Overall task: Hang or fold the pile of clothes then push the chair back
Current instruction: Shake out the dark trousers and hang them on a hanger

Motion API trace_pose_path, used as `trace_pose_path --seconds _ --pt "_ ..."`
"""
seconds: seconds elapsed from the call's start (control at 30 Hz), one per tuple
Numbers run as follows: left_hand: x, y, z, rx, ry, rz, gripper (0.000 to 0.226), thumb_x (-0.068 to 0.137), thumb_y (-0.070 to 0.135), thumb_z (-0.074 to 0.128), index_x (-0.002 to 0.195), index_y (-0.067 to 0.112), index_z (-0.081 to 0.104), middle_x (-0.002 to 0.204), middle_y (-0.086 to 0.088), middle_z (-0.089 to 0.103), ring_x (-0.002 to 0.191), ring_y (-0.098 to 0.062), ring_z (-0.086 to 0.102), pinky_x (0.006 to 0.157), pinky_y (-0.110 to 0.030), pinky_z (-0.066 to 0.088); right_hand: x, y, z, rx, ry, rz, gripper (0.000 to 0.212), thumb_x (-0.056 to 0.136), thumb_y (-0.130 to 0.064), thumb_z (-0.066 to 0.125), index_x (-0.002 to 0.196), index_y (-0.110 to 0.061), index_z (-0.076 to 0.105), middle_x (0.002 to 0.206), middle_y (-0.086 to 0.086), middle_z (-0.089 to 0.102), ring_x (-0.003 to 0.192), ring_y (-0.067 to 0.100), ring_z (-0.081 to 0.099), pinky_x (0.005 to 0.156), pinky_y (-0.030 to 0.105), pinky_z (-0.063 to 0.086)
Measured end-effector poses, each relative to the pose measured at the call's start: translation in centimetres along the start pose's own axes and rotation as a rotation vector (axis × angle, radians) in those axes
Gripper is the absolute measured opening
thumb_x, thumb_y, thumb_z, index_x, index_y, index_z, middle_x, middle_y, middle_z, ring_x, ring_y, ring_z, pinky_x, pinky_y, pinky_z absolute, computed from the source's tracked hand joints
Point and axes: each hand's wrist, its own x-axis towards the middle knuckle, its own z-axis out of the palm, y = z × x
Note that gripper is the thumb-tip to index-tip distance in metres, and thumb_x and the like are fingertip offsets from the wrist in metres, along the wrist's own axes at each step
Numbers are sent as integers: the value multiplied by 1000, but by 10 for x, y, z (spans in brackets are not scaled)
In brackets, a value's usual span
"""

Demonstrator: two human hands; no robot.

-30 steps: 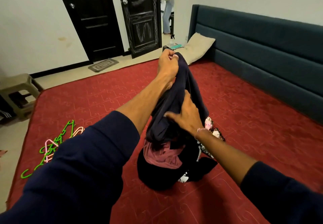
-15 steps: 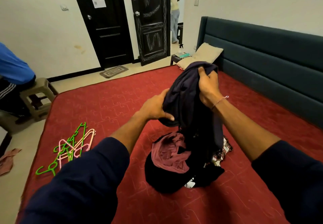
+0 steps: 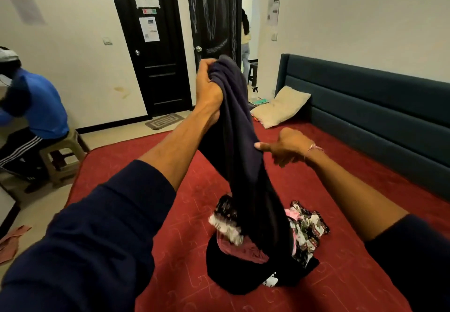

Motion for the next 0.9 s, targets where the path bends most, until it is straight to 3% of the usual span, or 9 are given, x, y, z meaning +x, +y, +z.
trace_pose_path --seconds 0.1,0.17,0.23,0.33,0.43,0.53,0.6,0.7,0.9 --pt "-6 19 4 -97 -103 -14 15 99 21 44 96 21 59 105 -13 62 95 -29 58 88 -48 50 2 -15 -12 195 248 -316 94 58 -82 73 120 -13 60 121 3 66 109 19 63 90 38 53" --pt "-7 30 -1 -175 -156 -74 20 106 20 39 103 18 59 111 -15 63 98 -30 62 93 -51 52 -1 -31 -26 531 159 -503 113 63 -67 83 153 -23 30 150 1 45 130 15 50 106 36 47" --pt "-11 45 -3 -259 -217 -167 25 107 25 40 114 13 61 118 -18 64 104 -32 65 95 -49 54 0 -46 -40 528 100 -625 123 62 -59 89 158 -30 17 157 -3 37 137 11 45 112 33 42" --pt "-24 69 -6 -287 -269 -322 47 105 37 41 100 4 73 101 -18 73 92 -28 72 83 -40 59 0 -65 -50 402 51 -686 123 54 -54 96 154 -29 29 150 -10 47 133 8 50 114 35 40" --pt "-30 84 -16 -282 -237 -415 57 97 49 46 61 13 72 73 -8 69 67 -23 67 70 -32 52 -7 -81 -57 375 82 -722 85 58 -45 97 131 -24 59 122 -10 68 110 6 66 102 39 53" --pt "-28 98 -29 -298 -176 -408 43 90 54 54 80 13 65 81 -8 63 77 -23 58 77 -35 49 -22 -97 -64 309 278 -739 38 70 -44 90 89 -20 67 86 -7 70 78 7 67 71 23 54" --pt "-20 103 -36 -281 -151 -370 44 96 52 49 92 12 66 88 -11 67 81 -24 63 81 -36 53 -35 -106 -70 206 536 -723 38 75 -51 84 74 -23 57 72 -7 62 65 7 57 57 19 43" --pt "-6 103 -47 -197 -94 -384 46 100 45 44 112 7 67 103 -16 70 94 -31 66 82 -42 56 -49 -117 -85 119 842 -648 32 82 -47 72 90 -17 65 84 7 69 75 26 62 65 35 52" --pt "1 120 -67 569 51 -220 20 91 2 49 102 1 66 98 -24 71 82 -32 71 61 -34 58 -88 -161 -108 34 960 -602 32 85 -42 64 105 -17 64 97 10 70 89 34 65 78 41 54"
